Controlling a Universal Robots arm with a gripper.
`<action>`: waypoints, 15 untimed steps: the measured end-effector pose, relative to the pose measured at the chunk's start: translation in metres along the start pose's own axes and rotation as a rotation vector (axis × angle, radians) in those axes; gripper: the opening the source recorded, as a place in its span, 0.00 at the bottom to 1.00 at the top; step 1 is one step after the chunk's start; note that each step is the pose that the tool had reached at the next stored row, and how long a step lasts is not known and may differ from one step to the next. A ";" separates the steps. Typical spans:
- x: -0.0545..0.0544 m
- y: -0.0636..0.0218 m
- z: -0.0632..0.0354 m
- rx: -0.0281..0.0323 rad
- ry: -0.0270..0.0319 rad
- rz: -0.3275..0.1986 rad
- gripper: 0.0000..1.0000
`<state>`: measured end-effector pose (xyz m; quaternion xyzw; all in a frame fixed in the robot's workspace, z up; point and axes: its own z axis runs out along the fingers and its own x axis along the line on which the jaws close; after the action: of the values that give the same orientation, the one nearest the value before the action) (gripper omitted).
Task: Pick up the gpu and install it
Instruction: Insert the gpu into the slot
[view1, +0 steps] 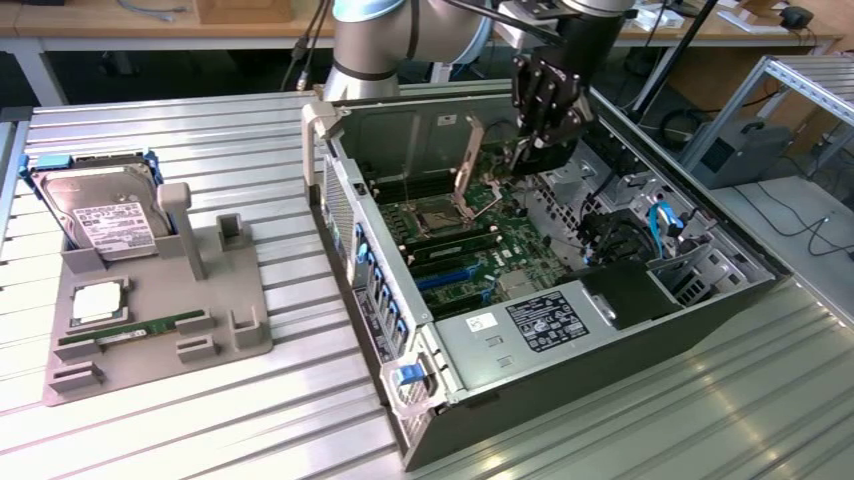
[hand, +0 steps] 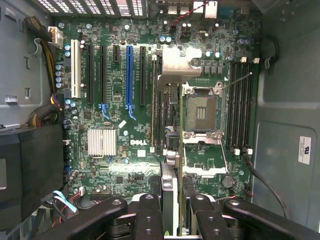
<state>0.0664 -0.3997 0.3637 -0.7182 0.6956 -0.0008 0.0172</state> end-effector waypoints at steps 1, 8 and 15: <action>0.000 0.0001 0.0001 0.0000 0.0000 0.000 0.27; 0.003 0.0006 0.0011 0.0000 0.0000 0.000 0.27; 0.005 0.0012 0.0022 0.0000 0.0000 0.000 0.27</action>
<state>0.0654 -0.4042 0.3613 -0.7182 0.6956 -0.0008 0.0172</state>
